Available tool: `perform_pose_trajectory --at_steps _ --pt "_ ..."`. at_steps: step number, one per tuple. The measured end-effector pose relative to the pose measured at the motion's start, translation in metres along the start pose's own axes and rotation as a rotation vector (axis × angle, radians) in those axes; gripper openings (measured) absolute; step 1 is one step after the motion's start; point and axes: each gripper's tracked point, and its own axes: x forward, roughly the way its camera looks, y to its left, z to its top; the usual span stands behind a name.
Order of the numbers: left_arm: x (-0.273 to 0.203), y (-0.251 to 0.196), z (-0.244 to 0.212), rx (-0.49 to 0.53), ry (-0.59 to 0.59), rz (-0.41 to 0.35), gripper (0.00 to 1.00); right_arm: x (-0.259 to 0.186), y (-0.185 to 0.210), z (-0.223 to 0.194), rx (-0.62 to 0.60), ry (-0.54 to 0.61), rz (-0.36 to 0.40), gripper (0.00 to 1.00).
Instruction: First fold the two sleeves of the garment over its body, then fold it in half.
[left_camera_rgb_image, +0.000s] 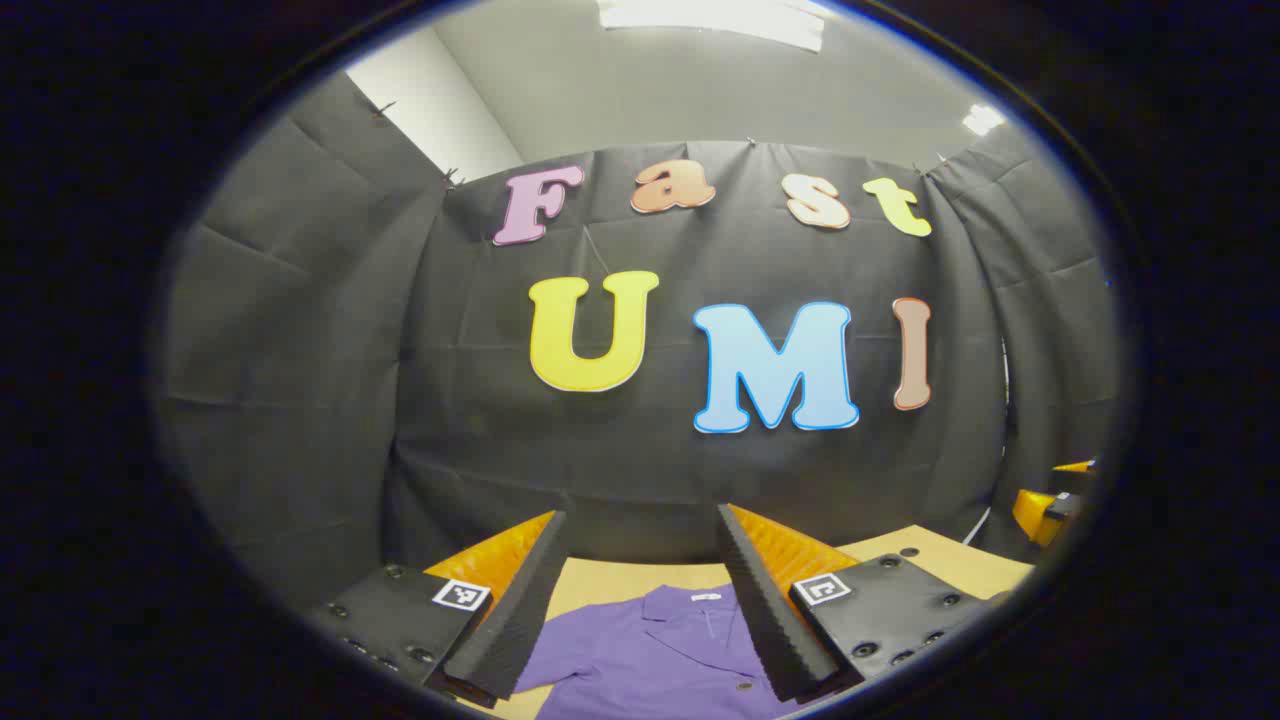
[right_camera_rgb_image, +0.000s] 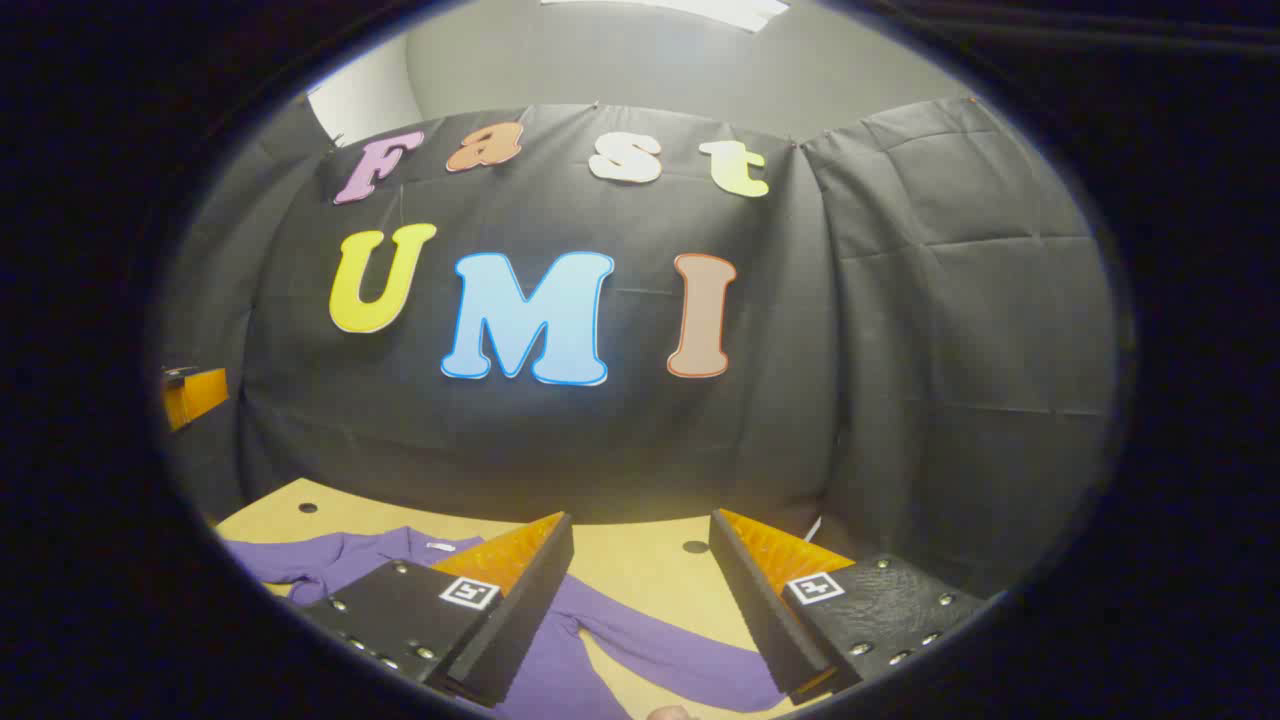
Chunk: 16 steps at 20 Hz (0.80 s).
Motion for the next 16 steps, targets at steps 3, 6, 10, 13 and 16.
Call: perform_pose_trajectory --at_steps 3,6,10,13,16 --pt "0.000 0.002 0.002 0.010 -0.004 0.008 0.95 0.003 -0.001 -0.004 -0.004 0.015 -0.001 0.89" --pt "-0.002 0.005 0.001 0.011 -0.007 0.014 0.95 0.001 -0.004 -0.006 -0.002 0.026 -0.004 0.89" --pt "-0.004 0.002 -0.001 0.019 -0.006 0.016 0.95 -0.001 -0.010 -0.013 -0.005 0.042 -0.008 0.89" --pt "-0.008 -0.002 -0.005 0.031 -0.004 0.017 0.96 0.000 -0.012 -0.018 0.005 0.059 -0.010 0.87" --pt "-0.009 -0.004 -0.006 0.040 -0.004 0.018 0.96 0.001 -0.015 -0.023 0.005 0.068 -0.017 0.89"
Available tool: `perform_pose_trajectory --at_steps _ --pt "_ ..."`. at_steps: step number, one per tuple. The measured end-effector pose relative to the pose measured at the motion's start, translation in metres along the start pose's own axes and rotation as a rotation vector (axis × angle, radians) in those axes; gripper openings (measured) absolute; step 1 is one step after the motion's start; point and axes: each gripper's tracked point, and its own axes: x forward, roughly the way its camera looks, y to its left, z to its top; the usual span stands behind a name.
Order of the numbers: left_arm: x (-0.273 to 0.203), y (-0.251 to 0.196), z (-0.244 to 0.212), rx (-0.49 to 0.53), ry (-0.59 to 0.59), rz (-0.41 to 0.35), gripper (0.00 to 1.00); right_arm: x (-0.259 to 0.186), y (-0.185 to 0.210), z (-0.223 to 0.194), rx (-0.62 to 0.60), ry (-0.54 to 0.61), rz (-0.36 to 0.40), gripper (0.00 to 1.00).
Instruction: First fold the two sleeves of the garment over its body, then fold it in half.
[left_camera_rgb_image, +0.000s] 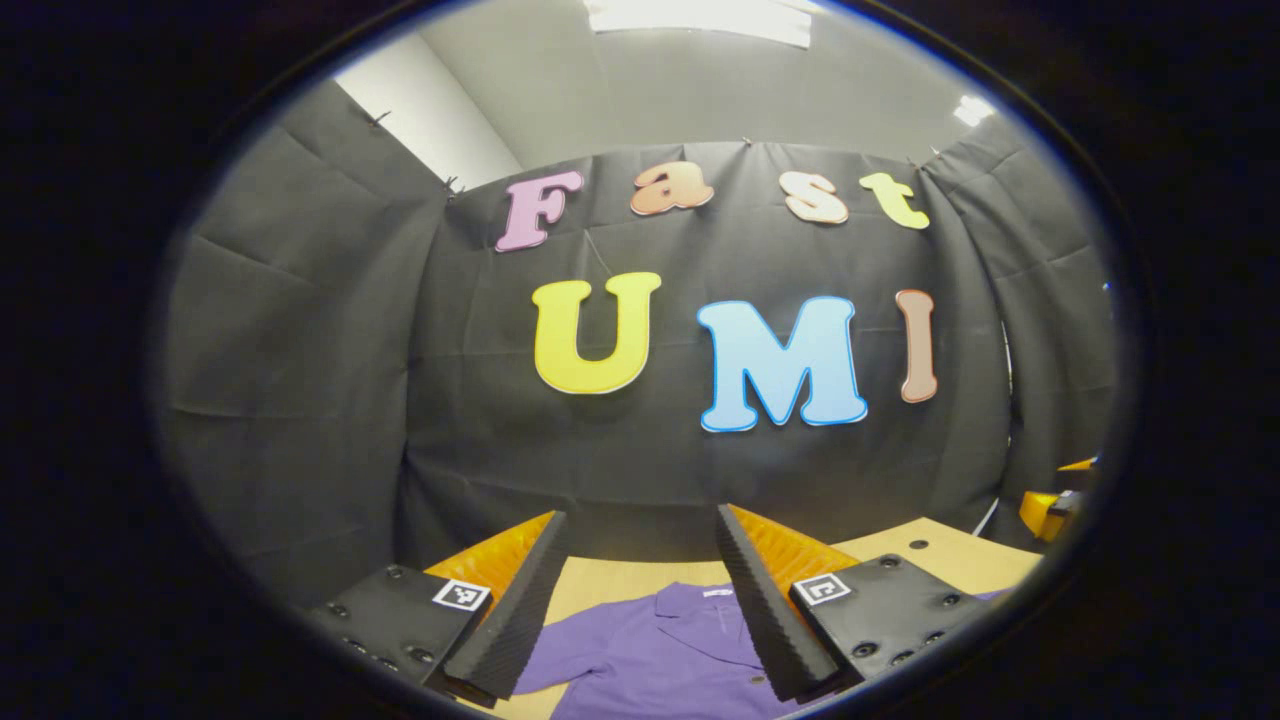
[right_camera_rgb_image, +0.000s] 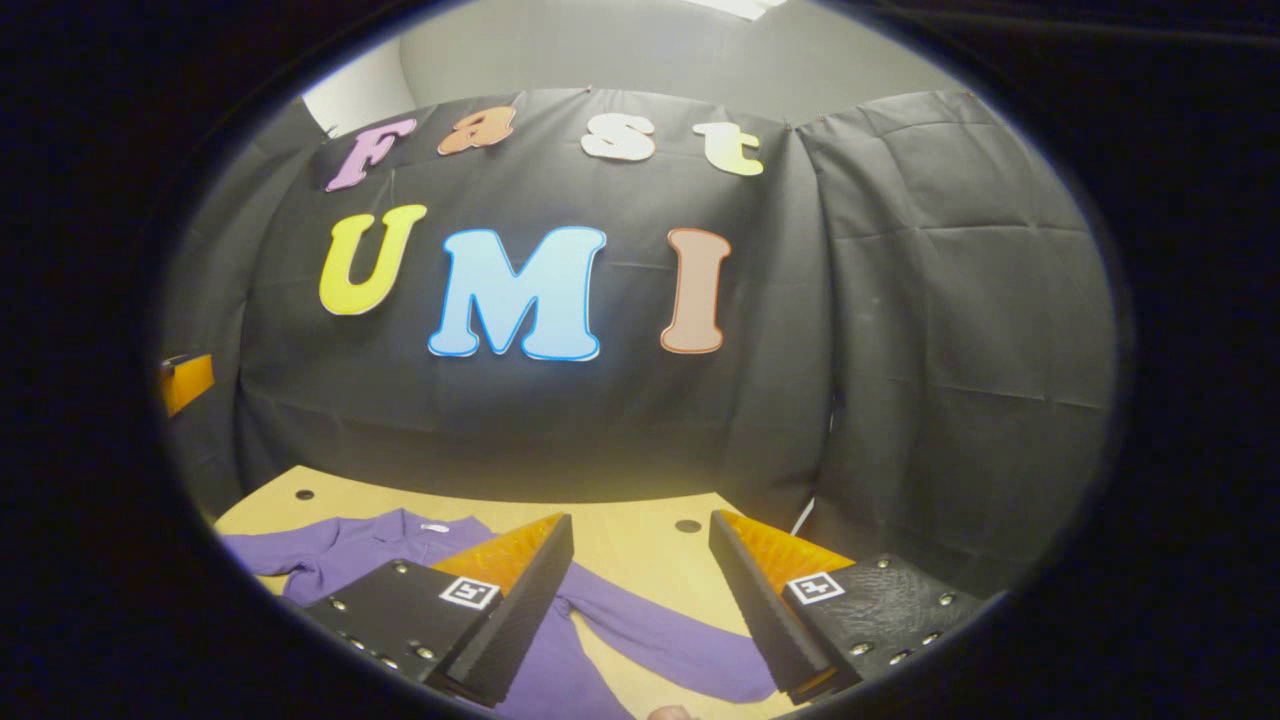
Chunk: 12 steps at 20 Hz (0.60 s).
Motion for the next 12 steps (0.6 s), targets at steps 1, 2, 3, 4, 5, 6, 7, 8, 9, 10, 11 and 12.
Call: perform_pose_trajectory --at_steps 1,2,3,4,5,6,7,8,9,10,11,12 --pt "0.000 -0.002 -0.002 0.003 0.002 0.000 0.96 0.000 -0.002 -0.003 0.001 0.010 -0.004 0.89" --pt "-0.001 -0.003 -0.003 0.005 0.004 -0.001 0.96 0.000 -0.006 -0.007 0.006 0.024 -0.013 0.89" --pt "-0.002 -0.003 -0.004 0.005 0.006 -0.002 0.96 0.003 -0.009 -0.012 0.018 0.040 -0.025 0.89" --pt "-0.001 -0.005 -0.005 0.006 0.008 -0.003 0.96 0.004 -0.015 -0.019 0.031 0.058 -0.040 0.89" --pt "-0.001 -0.005 -0.006 0.006 0.008 -0.004 0.95 0.006 -0.020 -0.028 0.041 0.083 -0.056 0.89" --pt "0.000 -0.007 -0.008 0.007 0.011 -0.006 0.95 0.007 -0.024 -0.039 0.048 0.111 -0.070 0.89" --pt "0.001 -0.008 -0.011 0.008 0.017 -0.009 0.95 0.008 -0.031 -0.050 0.050 0.140 -0.085 0.89" --pt "0.002 -0.011 -0.014 0.009 0.023 -0.014 0.96 0.006 -0.038 -0.062 0.051 0.168 -0.100 0.89" --pt "0.003 -0.012 -0.016 0.011 0.028 -0.016 0.96 0.006 -0.045 -0.071 0.052 0.190 -0.118 0.89" --pt "0.005 -0.012 -0.018 0.014 0.035 -0.016 0.96 0.007 -0.052 -0.081 0.052 0.218 -0.139 0.89" --pt "0.005 -0.012 -0.020 0.016 0.037 -0.017 0.96 0.007 -0.059 -0.092 0.051 0.250 -0.157 0.89" --pt "0.006 -0.014 -0.021 0.019 0.037 -0.019 0.94 0.006 -0.062 -0.101 0.053 0.279 -0.172 0.89"
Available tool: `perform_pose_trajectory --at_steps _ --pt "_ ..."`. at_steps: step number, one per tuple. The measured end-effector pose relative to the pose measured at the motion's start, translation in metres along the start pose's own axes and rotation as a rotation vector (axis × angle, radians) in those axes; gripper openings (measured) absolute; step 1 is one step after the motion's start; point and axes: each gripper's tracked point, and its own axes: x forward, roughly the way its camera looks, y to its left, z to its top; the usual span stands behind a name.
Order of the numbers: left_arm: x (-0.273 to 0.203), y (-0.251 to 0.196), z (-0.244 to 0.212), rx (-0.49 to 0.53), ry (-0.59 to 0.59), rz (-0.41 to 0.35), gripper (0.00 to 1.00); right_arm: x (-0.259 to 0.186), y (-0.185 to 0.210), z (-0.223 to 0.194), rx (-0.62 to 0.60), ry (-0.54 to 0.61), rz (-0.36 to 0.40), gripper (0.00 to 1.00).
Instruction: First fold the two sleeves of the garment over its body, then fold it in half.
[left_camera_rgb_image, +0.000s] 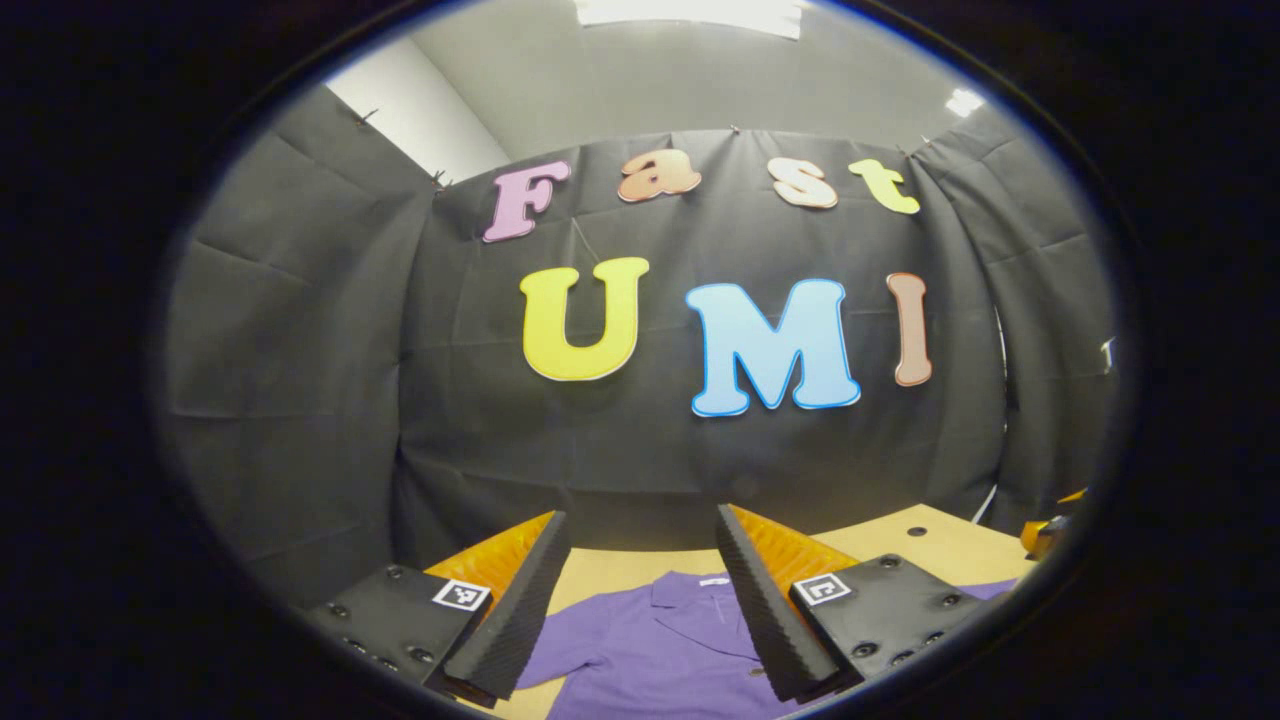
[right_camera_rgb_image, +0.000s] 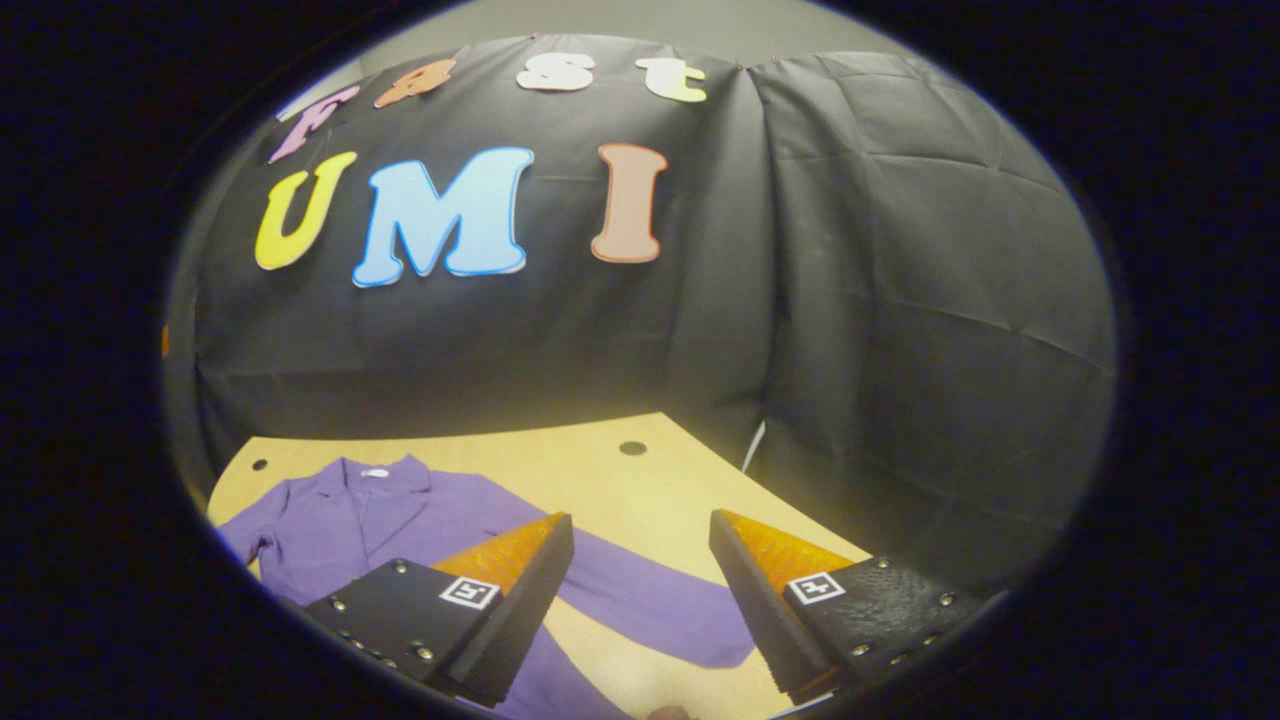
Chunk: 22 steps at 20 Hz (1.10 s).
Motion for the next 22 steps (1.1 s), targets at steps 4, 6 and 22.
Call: perform_pose_trajectory --at_steps 4,6,22 --pt "0.004 -0.003 0.000 0.022 -0.013 0.001 0.95 0.015 -0.026 -0.039 0.045 0.108 -0.050 0.89" --pt "0.005 -0.003 -0.002 0.018 -0.010 0.000 0.96 0.022 -0.039 -0.060 0.069 0.169 -0.081 0.89" --pt "-0.006 0.006 -0.008 0.047 0.016 0.037 0.95 0.067 -0.087 -0.177 0.267 0.514 -0.210 0.90"
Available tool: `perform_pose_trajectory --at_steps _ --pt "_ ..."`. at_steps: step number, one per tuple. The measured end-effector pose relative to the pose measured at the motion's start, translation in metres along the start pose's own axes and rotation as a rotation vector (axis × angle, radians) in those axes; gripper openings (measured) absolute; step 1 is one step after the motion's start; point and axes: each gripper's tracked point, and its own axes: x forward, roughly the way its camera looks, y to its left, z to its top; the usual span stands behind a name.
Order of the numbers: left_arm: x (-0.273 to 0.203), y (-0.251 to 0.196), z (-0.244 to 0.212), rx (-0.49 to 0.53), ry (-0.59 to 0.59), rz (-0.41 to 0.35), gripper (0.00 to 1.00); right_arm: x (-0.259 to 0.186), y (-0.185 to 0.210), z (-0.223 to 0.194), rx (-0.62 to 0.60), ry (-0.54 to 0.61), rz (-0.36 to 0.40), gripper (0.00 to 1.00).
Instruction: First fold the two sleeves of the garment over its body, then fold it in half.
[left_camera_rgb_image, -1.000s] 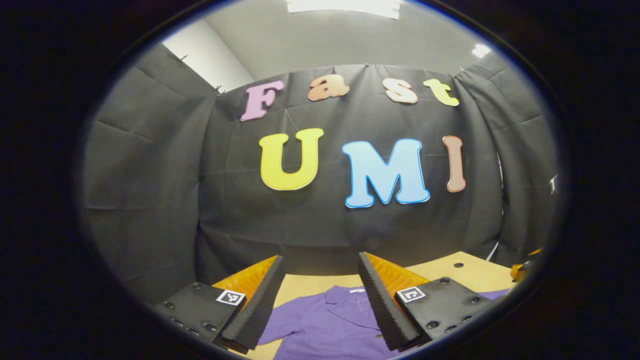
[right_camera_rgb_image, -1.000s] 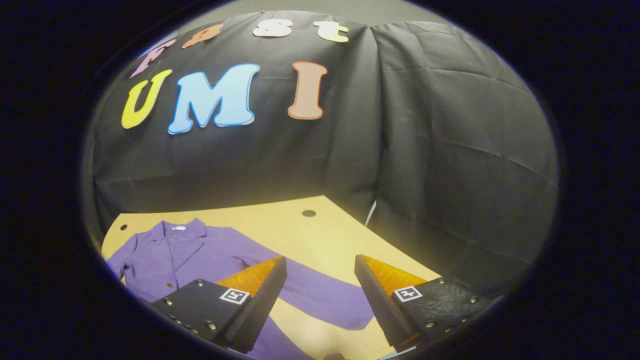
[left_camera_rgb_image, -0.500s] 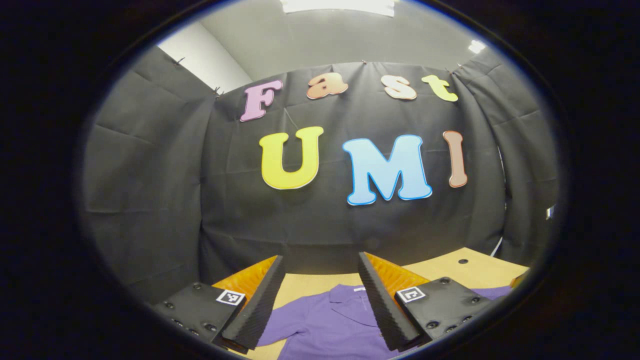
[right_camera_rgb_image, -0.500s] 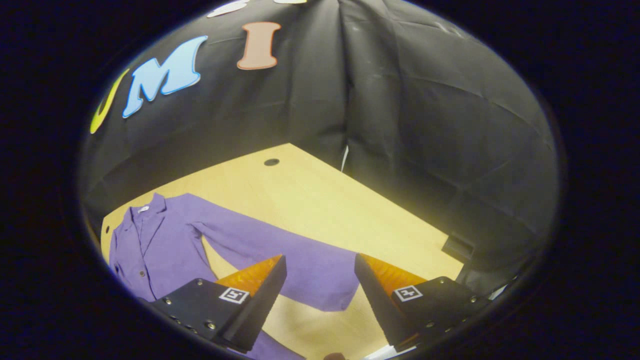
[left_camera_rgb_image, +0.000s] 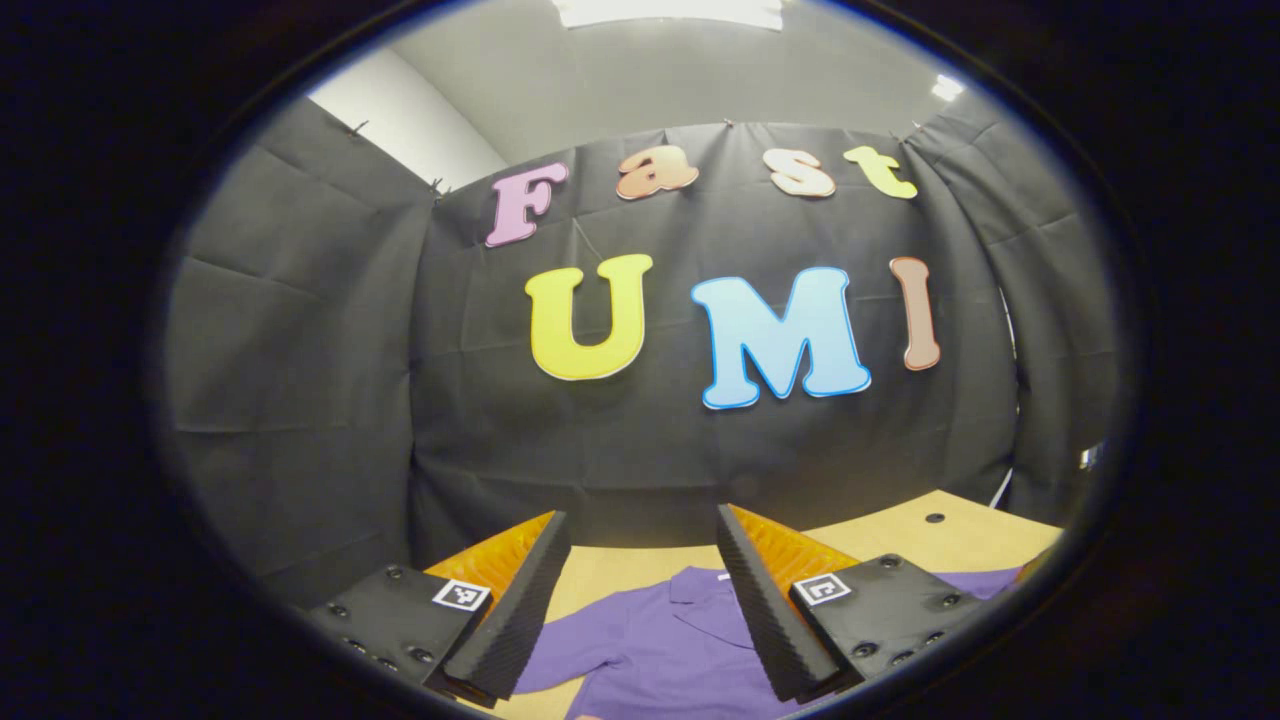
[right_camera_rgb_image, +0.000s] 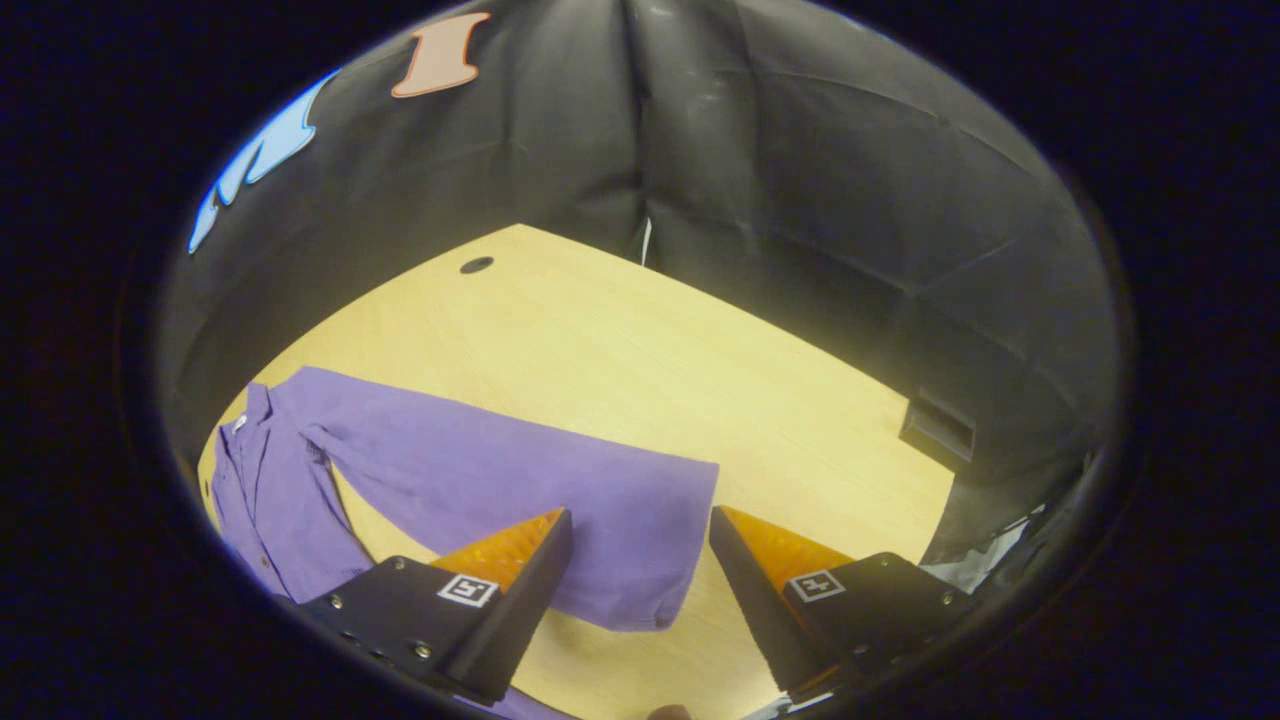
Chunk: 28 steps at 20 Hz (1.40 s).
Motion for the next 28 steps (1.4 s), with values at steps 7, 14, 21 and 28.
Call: perform_pose_trajectory --at_steps 7,14,21,28 --pt "-0.002 0.003 -0.001 0.000 0.011 0.008 0.95 0.010 0.000 -0.022 -0.037 0.053 -0.008 0.94" --pt "-0.006 -0.006 -0.004 -0.001 0.012 -0.024 0.96 0.012 0.008 -0.021 -0.102 0.048 0.051 0.90" --pt "-0.015 -0.002 0.000 0.001 0.002 -0.028 0.96 0.014 0.014 -0.011 -0.035 0.072 0.103 0.28" --pt "-0.019 0.005 -0.003 -0.007 0.010 -0.017 0.95 0.014 0.015 -0.001 0.090 0.083 0.169 0.04"
